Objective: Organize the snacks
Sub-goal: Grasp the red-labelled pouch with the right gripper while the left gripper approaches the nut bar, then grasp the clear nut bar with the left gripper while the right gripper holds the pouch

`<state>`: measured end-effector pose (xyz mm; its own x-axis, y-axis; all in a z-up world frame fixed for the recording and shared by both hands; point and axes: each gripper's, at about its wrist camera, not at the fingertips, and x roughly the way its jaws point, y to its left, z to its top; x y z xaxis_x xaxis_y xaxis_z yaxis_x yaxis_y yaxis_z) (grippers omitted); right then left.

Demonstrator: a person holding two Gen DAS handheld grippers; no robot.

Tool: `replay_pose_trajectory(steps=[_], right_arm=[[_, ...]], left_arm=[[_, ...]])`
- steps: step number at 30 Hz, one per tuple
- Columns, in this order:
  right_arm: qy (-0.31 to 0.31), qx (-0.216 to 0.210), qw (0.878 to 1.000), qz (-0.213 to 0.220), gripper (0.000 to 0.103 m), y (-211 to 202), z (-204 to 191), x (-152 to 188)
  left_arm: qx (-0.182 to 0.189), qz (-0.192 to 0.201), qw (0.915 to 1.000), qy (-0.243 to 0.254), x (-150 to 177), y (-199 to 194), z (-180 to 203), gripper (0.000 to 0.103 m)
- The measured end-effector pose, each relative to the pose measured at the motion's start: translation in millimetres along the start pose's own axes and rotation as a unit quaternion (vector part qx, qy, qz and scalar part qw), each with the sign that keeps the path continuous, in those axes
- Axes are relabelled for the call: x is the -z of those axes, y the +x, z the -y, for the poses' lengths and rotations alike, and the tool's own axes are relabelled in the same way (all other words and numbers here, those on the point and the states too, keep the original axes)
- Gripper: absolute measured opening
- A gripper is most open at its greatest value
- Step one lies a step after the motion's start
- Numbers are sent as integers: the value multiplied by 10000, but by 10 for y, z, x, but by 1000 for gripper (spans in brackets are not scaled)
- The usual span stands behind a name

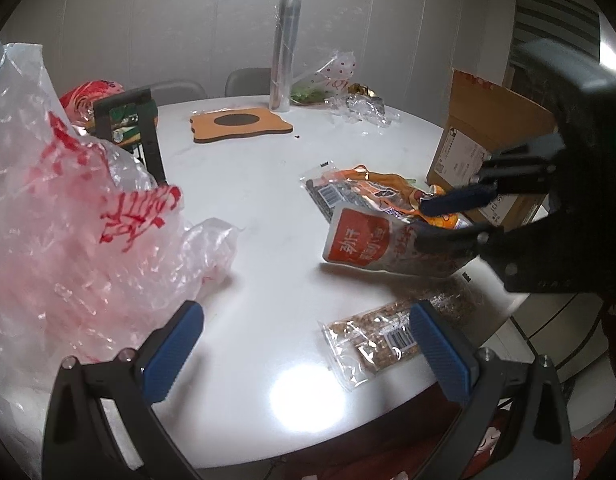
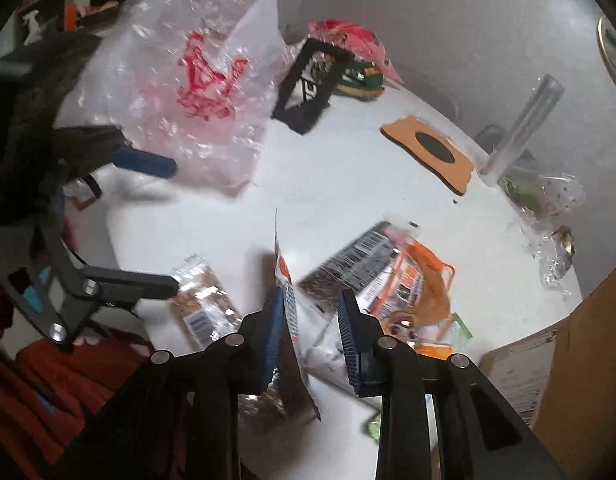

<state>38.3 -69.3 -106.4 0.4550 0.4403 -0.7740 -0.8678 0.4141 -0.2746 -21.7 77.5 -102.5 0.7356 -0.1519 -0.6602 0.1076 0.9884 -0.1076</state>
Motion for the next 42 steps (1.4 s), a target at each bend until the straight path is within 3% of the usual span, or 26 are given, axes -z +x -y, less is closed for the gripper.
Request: replay_pose_trajectory(steps=[5,11,22,25,30,32,35,39,42], right_arm=[[147,-512,9982,-287,23,167,43,48],[297,-763,9962,-290,5,291,75,65],[1136,-843,9887,496,3,-175,363,272],[1293,-505,9889,533,3,-243,428,404],[1578,-522,9843,591,3,-270,501,572],[1649,-536,9830,606,3,-279,517,609],[1698,-529,9823,583,3,-275,532,639],[1715,-555,9821,546,3,-244,526,652],[1742,-551,9815,576,3,-245,531,645]], left_arm=[[23,-7,10000,-1,-20,43,-11,102],[180,-148,9997,49,-3,152,21,102],[895,-418,9914,863,-158,442,409,101],[1088,-572,9849,1216,-169,515,530,96],[1358,-900,9765,1414,-105,630,607,85],[1255,-885,9741,1661,-72,620,650,84],[1100,-866,9731,1828,21,546,685,83],[1015,-795,9761,1752,50,462,619,62],[974,-762,9773,1720,75,407,569,59]])
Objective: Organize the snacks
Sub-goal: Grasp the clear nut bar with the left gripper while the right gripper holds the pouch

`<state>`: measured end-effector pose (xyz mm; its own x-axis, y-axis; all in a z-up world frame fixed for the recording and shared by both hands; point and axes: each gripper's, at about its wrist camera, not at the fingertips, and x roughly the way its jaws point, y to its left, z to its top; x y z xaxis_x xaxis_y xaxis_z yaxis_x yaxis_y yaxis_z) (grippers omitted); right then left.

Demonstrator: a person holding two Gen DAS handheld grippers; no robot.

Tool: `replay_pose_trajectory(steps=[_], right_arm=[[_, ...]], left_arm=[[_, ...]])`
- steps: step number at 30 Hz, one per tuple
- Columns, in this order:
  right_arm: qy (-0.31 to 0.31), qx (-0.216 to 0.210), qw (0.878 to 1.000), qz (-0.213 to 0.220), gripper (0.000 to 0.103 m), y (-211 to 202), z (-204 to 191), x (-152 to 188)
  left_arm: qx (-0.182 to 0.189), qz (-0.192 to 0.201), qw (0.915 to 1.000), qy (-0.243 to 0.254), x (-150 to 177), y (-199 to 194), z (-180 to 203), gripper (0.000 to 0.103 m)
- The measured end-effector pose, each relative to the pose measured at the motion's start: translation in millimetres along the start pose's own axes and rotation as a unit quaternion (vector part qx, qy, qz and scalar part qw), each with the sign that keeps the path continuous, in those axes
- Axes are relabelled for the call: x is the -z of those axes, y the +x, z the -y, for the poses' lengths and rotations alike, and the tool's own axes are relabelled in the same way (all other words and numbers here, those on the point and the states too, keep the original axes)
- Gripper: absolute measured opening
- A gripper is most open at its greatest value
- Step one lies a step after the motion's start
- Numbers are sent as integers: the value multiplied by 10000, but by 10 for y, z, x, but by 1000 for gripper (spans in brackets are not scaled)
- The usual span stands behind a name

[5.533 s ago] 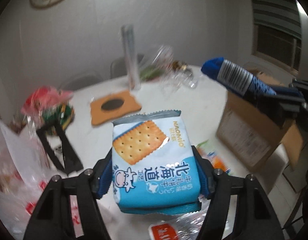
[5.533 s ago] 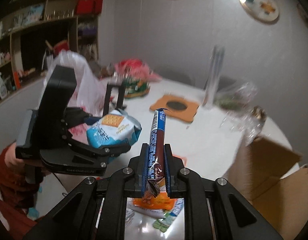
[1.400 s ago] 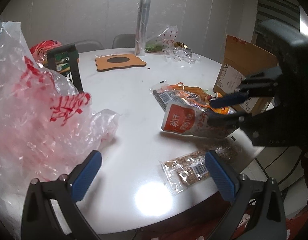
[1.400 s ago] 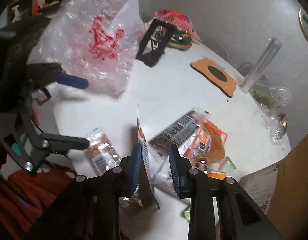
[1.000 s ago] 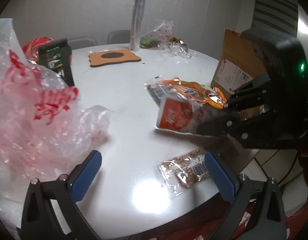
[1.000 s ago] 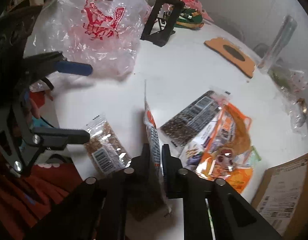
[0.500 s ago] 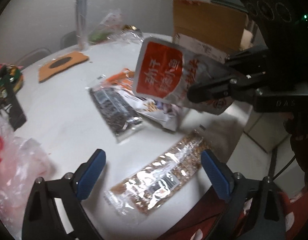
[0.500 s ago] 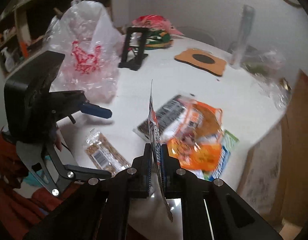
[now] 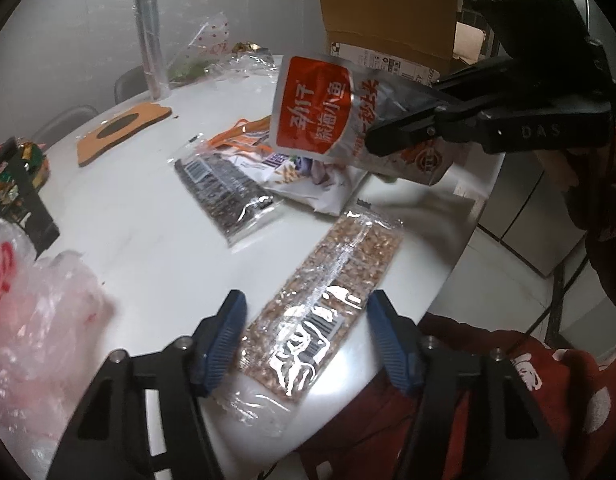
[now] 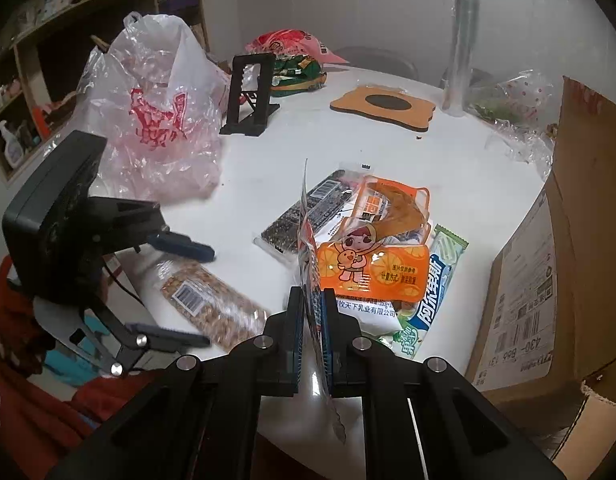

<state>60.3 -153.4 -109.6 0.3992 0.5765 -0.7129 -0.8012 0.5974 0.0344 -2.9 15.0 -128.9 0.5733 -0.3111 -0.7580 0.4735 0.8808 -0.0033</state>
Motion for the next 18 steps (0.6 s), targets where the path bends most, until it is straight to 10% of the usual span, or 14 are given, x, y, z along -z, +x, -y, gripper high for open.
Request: replay_pose_trajectory(steps=[12,18], right_arm=[[80,-60,9999,49,3,21,14,-37],[57,-65,9999,62,3,40,10,-77]], left_arm=[[-827,84,9922,-931,143,-114,-280,52],[-612,51,9941,-897,115,-93,-297,57]])
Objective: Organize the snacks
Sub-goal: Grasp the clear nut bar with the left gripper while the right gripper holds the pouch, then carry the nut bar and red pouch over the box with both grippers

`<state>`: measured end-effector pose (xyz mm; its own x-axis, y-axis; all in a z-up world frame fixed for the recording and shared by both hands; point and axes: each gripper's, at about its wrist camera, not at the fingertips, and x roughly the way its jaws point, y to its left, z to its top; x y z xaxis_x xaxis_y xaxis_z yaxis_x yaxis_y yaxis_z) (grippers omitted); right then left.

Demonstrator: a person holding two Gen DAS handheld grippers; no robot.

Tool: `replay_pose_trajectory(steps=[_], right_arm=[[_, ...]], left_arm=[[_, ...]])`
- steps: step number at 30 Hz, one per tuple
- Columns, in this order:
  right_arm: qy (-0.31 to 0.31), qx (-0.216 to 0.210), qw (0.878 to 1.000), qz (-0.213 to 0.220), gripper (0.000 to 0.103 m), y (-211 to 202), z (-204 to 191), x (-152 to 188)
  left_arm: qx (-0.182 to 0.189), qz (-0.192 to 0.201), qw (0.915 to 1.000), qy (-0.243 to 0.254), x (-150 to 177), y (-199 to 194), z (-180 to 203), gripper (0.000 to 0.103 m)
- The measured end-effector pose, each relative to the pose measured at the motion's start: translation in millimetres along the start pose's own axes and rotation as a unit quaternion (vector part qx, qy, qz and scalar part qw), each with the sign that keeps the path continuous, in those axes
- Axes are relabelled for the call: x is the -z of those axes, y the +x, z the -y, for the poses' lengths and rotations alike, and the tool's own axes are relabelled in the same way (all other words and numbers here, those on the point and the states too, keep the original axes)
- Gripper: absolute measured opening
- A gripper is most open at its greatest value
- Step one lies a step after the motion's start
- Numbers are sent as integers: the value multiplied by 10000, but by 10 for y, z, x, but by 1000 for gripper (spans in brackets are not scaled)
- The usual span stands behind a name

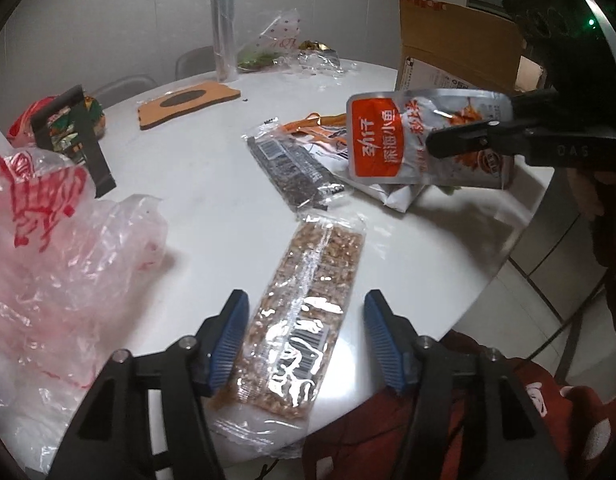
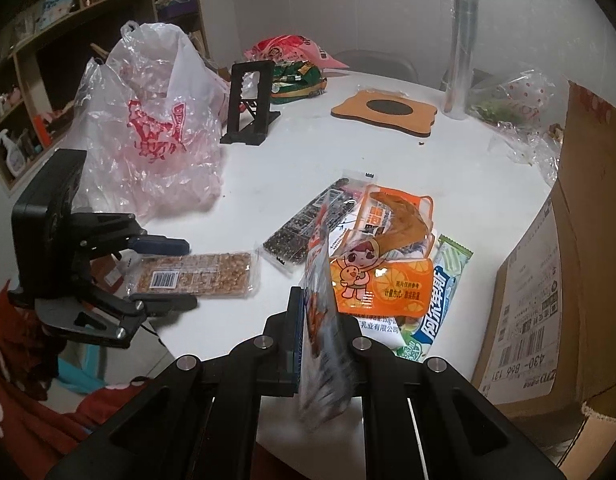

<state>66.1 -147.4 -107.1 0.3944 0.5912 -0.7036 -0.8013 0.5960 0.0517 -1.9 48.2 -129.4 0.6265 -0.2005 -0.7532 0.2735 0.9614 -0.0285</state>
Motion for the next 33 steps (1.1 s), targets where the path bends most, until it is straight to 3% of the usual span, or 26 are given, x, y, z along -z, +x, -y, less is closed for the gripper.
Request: replay_pose_trajectory(steps=[2,5,21,33], right_arm=[[11,-24,10000,-26,3,23,7,-2],[95,-126,9999,-29,3,63,32,2],[264,-192,9991,278,3,-17,117,-71],[91,-46,9980,624,2,-234,111,-277]], left_arm=[[44,-9,10000,3,-4,-1,-11,57],[7,31,9999,116,3,-10,25,45],[58,271,9994,-185,-141,-109,-40,42],[-7,789,9967,-211,-463,-349,-23,42]])
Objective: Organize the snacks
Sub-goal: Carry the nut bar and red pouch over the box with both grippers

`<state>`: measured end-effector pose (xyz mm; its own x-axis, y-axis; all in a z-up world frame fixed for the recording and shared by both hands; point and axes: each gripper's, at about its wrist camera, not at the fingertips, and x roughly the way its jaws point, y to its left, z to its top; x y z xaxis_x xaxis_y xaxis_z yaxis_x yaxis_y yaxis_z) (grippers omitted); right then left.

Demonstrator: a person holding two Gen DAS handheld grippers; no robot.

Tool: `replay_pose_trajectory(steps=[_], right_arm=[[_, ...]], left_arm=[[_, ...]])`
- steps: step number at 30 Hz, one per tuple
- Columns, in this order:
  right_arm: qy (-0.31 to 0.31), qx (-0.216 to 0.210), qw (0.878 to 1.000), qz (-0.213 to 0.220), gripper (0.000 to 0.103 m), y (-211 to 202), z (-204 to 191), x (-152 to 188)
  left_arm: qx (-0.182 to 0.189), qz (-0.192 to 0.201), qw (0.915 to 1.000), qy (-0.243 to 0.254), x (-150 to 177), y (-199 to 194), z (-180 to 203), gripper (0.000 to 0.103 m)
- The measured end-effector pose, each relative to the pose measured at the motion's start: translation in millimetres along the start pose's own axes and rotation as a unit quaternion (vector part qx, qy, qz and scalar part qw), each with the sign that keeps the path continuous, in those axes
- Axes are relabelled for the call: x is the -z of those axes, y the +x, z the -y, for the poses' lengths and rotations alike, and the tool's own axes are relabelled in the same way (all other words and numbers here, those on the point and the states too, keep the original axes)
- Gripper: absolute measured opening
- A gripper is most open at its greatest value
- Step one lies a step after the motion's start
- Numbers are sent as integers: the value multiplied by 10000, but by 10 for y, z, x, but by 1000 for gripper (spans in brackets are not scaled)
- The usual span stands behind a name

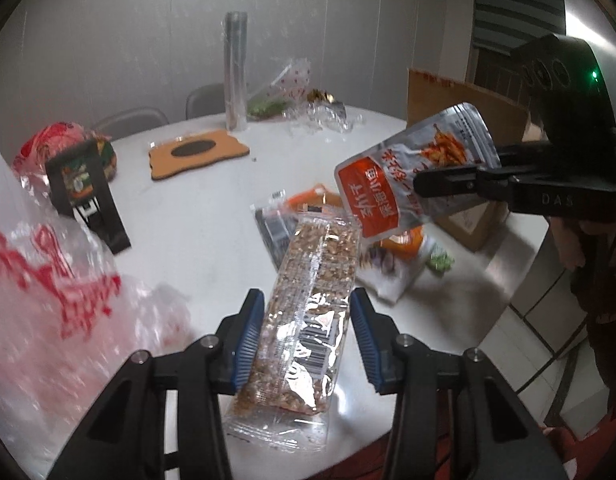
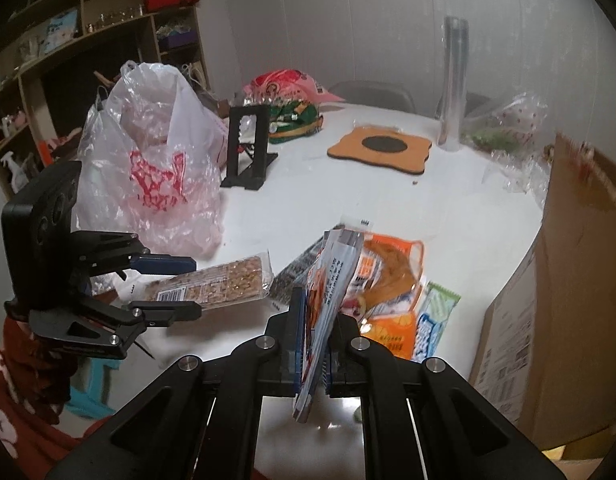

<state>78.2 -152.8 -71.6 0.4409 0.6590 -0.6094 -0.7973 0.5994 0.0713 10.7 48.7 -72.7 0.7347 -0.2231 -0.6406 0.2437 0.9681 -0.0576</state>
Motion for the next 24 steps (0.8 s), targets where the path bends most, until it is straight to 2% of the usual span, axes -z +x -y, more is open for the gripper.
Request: replay_pose_trajectory(steps=[7,14,19,24], right_arm=[[-100,117,9992,381,2,-343,52,-221],[-133,460,9938,999,2,-1030,252,-388],[-27,940,9868,1320,2,-1550,536,-339],[291,1343,9831,1206,2,-1751,933,-140]], left_arm=[[-31,520,9986,107,-424,-184,120,42],[205,1030,9929,561,-1019,-317,617,42],[450,1136,9878,962,-1454,-217,1100,42],[682,968,9840,1334,-1785,38,1535,42]])
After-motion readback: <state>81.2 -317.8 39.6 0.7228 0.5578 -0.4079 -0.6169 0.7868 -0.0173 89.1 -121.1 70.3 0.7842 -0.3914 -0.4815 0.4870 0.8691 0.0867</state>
